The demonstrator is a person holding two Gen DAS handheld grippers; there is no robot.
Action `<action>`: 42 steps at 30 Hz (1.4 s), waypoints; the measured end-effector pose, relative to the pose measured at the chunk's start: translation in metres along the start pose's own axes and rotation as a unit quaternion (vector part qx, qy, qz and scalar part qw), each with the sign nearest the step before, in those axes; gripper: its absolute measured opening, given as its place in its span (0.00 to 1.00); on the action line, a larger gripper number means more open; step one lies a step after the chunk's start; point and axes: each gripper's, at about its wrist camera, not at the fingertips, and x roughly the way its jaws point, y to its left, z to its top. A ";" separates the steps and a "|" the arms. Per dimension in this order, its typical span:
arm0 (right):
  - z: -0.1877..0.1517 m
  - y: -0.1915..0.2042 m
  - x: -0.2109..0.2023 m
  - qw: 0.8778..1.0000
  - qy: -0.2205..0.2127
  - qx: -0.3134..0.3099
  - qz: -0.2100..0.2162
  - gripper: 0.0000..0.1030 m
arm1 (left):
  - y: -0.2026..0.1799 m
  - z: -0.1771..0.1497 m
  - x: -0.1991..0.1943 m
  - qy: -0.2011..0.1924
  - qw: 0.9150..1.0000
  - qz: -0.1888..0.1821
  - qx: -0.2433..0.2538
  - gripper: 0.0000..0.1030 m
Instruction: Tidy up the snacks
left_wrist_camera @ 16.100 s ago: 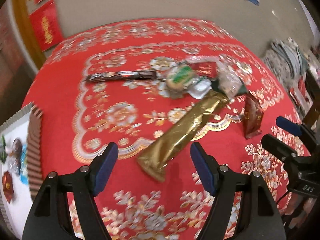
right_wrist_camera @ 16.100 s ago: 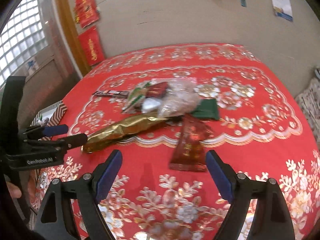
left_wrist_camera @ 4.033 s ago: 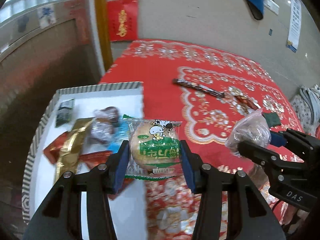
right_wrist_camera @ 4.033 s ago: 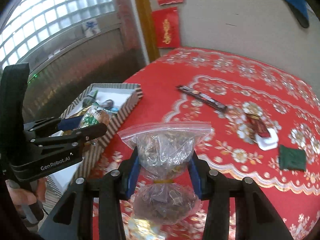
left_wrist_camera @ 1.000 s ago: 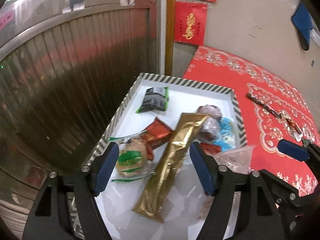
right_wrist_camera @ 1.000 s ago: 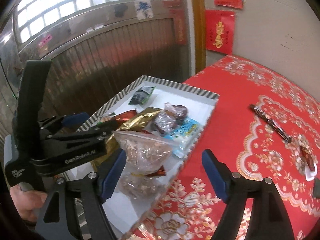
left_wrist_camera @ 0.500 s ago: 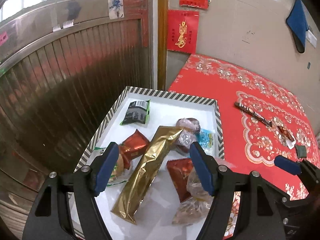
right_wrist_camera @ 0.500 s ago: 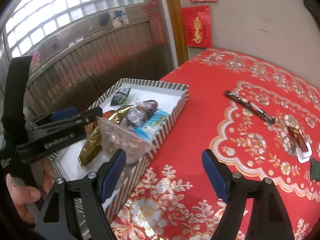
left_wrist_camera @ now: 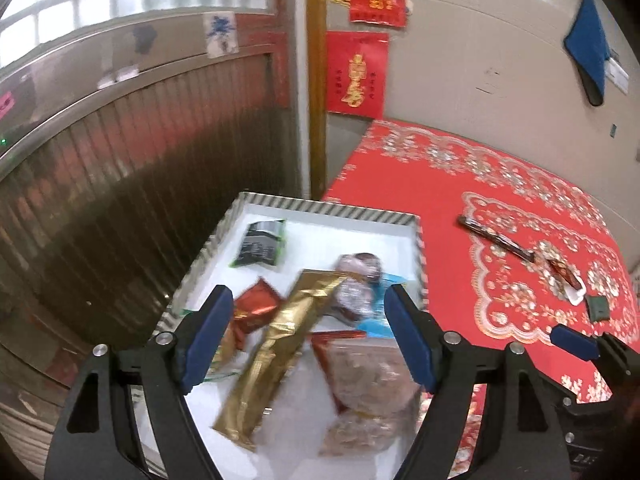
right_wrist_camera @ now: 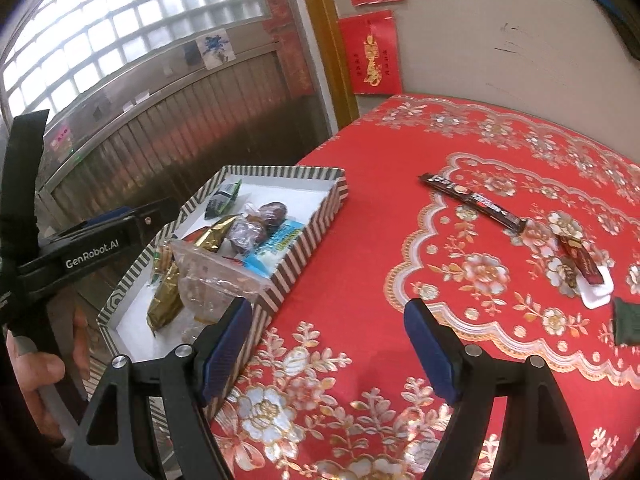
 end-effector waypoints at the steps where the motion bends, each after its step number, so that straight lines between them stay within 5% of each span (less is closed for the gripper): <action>1: -0.001 -0.002 -0.002 1.000 -0.001 0.002 -0.003 0.78 | -0.006 0.000 0.000 0.002 1.000 -0.007 0.004 0.76; 17: -0.027 -0.086 -0.044 0.994 -0.021 0.065 -0.090 0.80 | -0.127 -0.015 0.008 0.045 0.990 -0.107 0.074 0.76; 31: -0.063 -0.183 -0.084 0.977 -0.021 0.147 -0.154 0.81 | -0.223 -0.016 0.029 0.092 0.976 -0.156 0.123 0.76; 42: -0.077 -0.226 -0.100 0.969 -0.018 0.175 -0.172 0.81 | -0.296 0.007 0.076 0.151 0.967 -0.187 0.090 0.76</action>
